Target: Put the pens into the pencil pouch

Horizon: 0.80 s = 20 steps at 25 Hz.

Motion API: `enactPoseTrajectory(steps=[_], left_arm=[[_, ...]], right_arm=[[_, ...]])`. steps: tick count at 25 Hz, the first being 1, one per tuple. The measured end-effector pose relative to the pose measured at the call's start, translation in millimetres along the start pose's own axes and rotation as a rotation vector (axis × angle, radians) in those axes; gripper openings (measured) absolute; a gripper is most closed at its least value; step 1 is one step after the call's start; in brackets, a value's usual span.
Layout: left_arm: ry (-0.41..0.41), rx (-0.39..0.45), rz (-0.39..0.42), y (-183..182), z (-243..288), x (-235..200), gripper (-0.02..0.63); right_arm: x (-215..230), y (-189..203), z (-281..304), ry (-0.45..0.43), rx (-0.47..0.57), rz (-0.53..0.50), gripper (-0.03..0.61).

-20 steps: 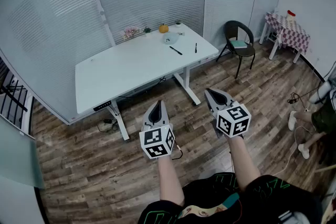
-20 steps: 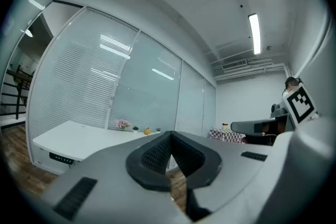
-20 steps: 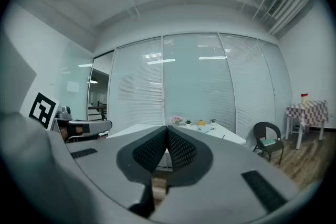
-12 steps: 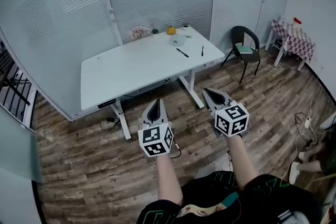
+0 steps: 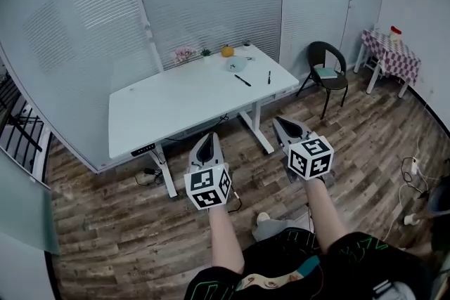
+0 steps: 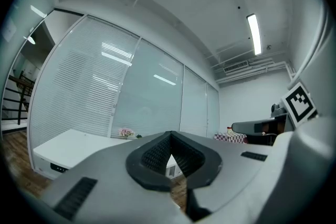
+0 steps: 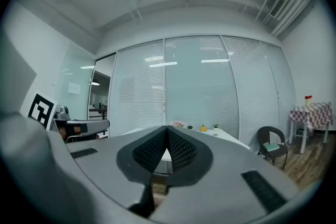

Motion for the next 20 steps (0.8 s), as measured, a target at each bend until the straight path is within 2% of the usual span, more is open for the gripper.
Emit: enactPoseTrajectory(steps=[6, 12, 17, 20], left_arm=[[-0.001, -0.018, 0.014, 8, 30, -5, -0.005], [-0.062, -0.043, 0.029, 23, 56, -36, -0.004], [-0.094, -0.061, 0.019, 48, 93, -62, -0.005], [-0.074, -0.076, 0.011, 64, 117, -76, -0.005]], right_arm=[[29, 1, 17, 0.025, 0.004, 0.026, 0.002], [41, 19, 57, 0.020, -0.017, 0.061, 0.002], [59, 48, 111, 0.011, -0.080, 0.069, 0.002], [67, 67, 151, 0.003, -0.142, 0.081, 0.002]])
Point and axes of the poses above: the fingertips, and each gripper's own axes: z forward along the fingers, x to its right, y out of its underside, the point moved 5 cm from there along -z, backward along the fingers, and after that the axes turned 12 degrees about y, right-handed, at the moved point
